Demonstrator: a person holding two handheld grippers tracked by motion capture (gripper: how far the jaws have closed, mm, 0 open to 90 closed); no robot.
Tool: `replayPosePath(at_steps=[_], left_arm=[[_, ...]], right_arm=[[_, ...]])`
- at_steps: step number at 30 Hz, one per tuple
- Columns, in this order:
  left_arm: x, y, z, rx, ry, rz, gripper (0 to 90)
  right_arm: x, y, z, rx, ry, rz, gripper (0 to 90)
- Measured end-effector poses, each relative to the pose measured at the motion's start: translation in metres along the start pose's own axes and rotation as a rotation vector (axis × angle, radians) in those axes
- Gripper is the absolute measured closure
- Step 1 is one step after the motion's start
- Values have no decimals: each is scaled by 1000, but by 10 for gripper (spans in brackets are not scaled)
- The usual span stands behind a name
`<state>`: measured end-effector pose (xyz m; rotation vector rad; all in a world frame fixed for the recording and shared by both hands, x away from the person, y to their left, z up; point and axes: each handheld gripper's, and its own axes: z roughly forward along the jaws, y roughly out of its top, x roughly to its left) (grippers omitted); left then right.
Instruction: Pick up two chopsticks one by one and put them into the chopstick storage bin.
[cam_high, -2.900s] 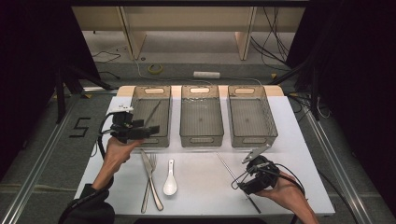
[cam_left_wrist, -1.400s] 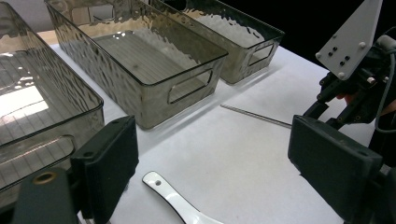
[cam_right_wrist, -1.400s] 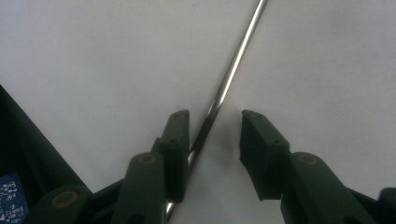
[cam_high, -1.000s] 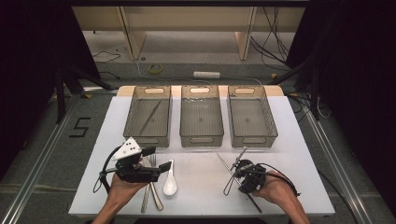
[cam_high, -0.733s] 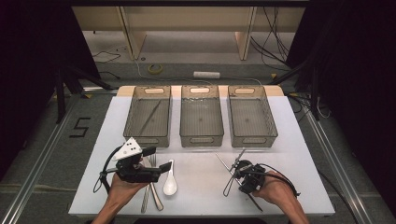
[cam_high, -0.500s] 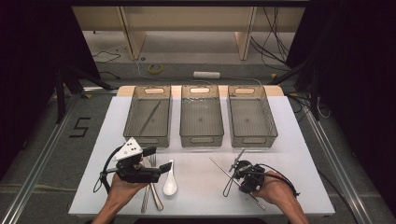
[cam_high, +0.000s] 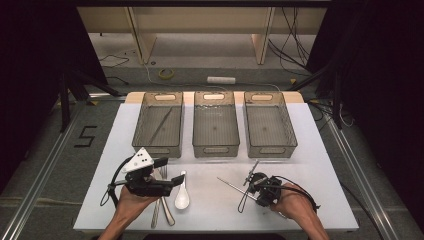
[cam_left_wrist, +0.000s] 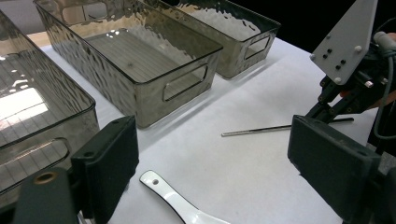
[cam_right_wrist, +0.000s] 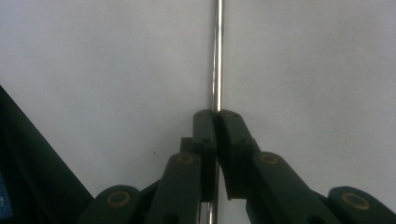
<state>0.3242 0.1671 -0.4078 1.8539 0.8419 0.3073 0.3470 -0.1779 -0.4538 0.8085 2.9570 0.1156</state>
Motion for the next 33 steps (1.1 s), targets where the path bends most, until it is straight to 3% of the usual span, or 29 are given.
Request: replayPosePath(at_steps=[6, 10, 16, 19, 25, 33], left_arm=[[-2, 0, 2, 16, -12, 14, 160], [-4, 1, 6, 35, -45, 0, 160], [-13, 7, 16, 69, -100, 34, 161], [-21, 10, 26, 107, -127, 70, 161], [-40, 15, 43, 184, -162, 183, 164], [-54, 14, 62, 276, -199, 262, 179]], right_arm=[[2, 0, -4, -31, -15, -42, 863], [1, -1, -15, -73, -29, -55, 863], [2, 0, -28, -105, -41, -73, 863], [5, 3, -35, -118, -50, -96, 863], [17, 11, -48, -125, -65, -164, 863], [34, 23, -55, -118, -69, -259, 862]])
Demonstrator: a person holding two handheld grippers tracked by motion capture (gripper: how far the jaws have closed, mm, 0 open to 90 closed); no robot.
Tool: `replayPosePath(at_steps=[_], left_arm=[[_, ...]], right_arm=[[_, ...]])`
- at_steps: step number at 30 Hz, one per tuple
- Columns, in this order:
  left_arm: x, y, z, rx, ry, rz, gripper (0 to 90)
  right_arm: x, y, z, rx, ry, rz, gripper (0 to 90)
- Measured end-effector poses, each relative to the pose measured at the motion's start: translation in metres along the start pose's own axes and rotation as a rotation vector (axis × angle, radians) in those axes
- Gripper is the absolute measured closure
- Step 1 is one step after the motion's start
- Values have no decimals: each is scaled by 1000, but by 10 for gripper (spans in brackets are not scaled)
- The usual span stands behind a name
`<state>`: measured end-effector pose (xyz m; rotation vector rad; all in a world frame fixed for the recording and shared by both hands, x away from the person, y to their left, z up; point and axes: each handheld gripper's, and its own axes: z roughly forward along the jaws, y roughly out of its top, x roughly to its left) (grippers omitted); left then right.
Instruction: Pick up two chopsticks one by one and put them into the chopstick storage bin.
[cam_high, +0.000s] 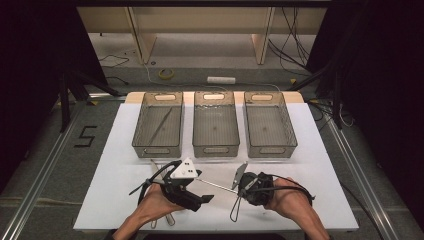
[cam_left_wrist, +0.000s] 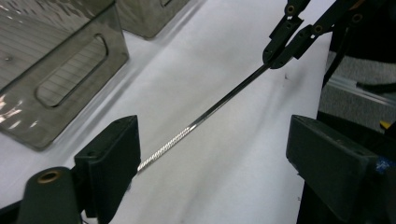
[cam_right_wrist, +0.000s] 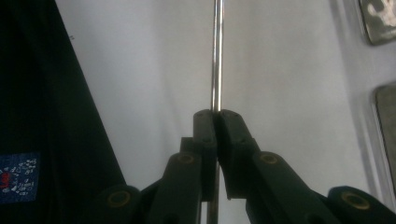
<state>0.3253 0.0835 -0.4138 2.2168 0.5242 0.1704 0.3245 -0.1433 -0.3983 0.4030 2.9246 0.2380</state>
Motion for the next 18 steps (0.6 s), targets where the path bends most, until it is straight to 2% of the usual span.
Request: replayPosePath(at_steps=[4, 11, 12, 14, 16, 18], left_arm=[[-4, 2, 9, 44, -7, 46, 195], [-12, 3, 17, 98, 1, 128, 268], [-13, 3, 18, 99, 8, 133, 277], [-14, 3, 19, 109, 3, 147, 306], [-15, 3, 21, 117, 2, 156, 328], [-16, 2, 23, 130, 5, 168, 353]], right_arm=[[4, 7, 0, -2, -1, -39, 862], [9, 13, -2, -4, 4, -67, 862], [10, 13, -2, -2, 4, -74, 862], [12, 14, -2, -6, 9, -58, 862], [12, 15, -1, -9, 8, -78, 862], [13, 15, -1, -17, 5, -78, 862]])
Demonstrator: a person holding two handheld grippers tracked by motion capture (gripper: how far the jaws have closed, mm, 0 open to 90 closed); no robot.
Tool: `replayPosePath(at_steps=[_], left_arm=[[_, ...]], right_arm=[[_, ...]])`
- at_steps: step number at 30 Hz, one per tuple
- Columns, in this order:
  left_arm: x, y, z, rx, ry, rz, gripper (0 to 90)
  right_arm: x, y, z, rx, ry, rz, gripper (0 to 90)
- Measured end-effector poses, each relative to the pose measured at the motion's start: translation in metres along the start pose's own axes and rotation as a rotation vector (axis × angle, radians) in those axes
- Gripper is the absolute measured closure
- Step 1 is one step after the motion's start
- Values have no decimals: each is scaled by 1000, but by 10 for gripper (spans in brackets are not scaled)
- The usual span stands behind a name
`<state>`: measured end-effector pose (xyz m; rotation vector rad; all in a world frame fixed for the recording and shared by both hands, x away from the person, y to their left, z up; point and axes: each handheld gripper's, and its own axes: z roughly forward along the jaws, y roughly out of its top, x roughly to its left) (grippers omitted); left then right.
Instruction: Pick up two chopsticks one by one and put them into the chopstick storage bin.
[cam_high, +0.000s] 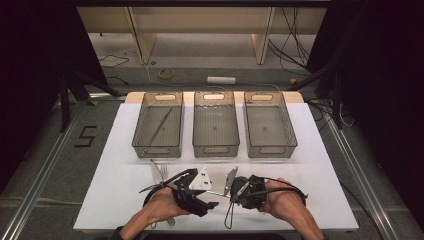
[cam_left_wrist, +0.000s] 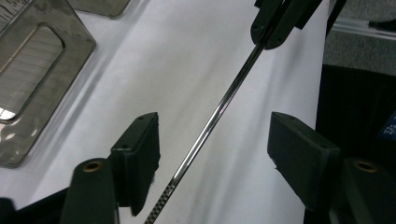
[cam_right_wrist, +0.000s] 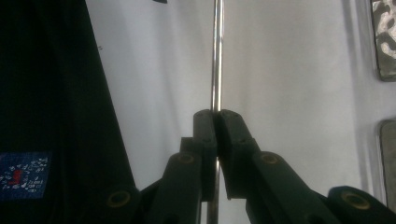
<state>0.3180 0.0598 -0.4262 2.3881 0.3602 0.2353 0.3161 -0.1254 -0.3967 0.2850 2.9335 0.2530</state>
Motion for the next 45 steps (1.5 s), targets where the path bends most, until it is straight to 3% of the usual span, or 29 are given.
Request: replayPosePath(at_steps=[10, 27, 33, 41, 43, 45], left_arm=[[-7, 2, 6, 37, 8, 65, 501], [-7, 3, 6, 33, -8, 90, 701], [-7, 2, 7, 52, -39, 123, 750], [-10, 0, 11, 66, -135, 150, 846], [-10, 1, 9, 59, -124, 149, 858], [-7, 1, 6, 49, -107, 147, 861]], right_arm=[[2, 2, -1, 16, 9, -21, 862], [3, 1, 1, 7, 27, -45, 862], [4, 0, 2, 10, 37, -66, 860], [3, -5, 1, 5, 45, -133, 831], [0, -7, 0, -15, 35, -127, 804], [-5, -9, -3, -34, 35, -83, 732]])
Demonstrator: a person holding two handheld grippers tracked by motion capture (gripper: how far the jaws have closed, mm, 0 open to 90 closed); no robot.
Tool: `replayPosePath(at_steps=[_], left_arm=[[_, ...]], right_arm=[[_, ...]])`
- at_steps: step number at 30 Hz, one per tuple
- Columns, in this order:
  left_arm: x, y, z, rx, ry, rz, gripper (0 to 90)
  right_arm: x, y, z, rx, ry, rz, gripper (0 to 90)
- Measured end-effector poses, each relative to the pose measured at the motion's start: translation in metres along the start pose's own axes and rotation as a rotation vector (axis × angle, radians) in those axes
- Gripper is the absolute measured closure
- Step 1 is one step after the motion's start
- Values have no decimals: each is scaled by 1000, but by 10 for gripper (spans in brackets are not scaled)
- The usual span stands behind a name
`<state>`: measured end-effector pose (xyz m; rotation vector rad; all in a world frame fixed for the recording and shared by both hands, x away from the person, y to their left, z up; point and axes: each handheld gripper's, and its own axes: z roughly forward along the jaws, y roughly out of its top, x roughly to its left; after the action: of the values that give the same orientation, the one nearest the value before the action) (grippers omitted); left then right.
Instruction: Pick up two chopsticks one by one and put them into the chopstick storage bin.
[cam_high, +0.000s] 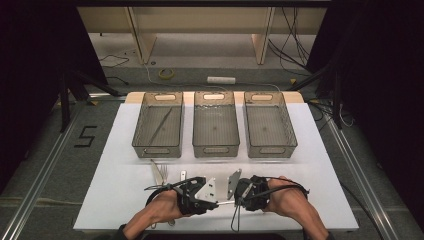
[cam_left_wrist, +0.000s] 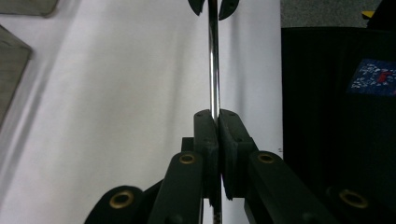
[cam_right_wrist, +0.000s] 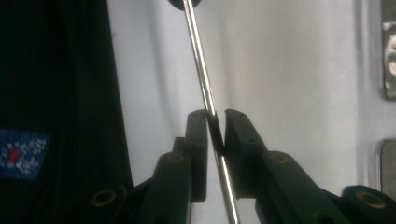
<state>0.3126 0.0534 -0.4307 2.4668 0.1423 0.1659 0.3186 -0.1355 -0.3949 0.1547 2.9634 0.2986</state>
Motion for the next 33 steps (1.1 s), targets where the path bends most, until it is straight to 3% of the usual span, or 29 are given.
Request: replayPosePath(at_steps=[1, 3, 6, 9, 16, 24, 33], left_arm=[[2, -1, -1, 3, 7, -5, 861], [5, -2, -2, 3, 29, -31, 862], [10, -5, -3, 1, 55, -65, 861], [14, -6, -6, -1, 84, -97, 862], [24, -13, -14, -27, 132, -195, 861], [31, -20, -21, -40, 146, -239, 862], [39, -25, -28, -69, 169, -315, 862]], right_arm=[[-2, -1, -2, -11, 8, 37, 692], [-7, -4, -8, -65, -9, 63, 606], [-11, -7, -15, -142, -30, 158, 531], [-14, -10, -19, -189, -47, 224, 457], [-20, -19, -21, -301, -102, 318, 401], [-25, -36, -20, -457, -150, 446, 372], [-23, -61, -15, -567, -186, 539, 338]])
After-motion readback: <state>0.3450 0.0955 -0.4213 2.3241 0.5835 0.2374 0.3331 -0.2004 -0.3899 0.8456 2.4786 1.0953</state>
